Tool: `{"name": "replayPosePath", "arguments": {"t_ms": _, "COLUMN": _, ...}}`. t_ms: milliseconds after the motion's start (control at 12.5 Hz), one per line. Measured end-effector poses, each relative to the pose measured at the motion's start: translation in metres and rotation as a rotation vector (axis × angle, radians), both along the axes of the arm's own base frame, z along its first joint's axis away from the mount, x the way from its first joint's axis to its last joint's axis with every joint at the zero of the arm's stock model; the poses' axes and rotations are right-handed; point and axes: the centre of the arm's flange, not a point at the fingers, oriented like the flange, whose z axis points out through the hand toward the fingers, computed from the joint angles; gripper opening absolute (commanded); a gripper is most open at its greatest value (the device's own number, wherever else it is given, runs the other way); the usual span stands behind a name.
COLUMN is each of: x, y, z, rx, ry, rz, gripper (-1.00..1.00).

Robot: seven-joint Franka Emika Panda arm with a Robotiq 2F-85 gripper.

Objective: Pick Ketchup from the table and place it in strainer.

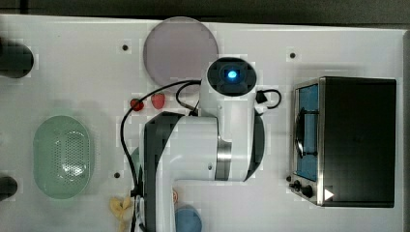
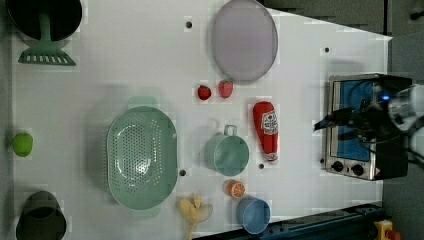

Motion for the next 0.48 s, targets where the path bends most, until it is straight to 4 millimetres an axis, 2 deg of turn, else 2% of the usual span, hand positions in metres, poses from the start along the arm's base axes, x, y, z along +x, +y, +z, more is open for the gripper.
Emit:
{"name": "replayPosePath", "arguments": {"t_ms": 160, "x": -0.003, "y": 0.005, "z": -0.033, "rx": 0.045, "ry": -0.002, "rz": 0.134, "gripper": 1.00}}
{"name": "replayPosePath", "arguments": {"t_ms": 480, "x": 0.001, "y": 0.007, "z": -0.082, "rx": 0.078, "ry": -0.080, "rz": 0.281, "gripper": 1.00}}
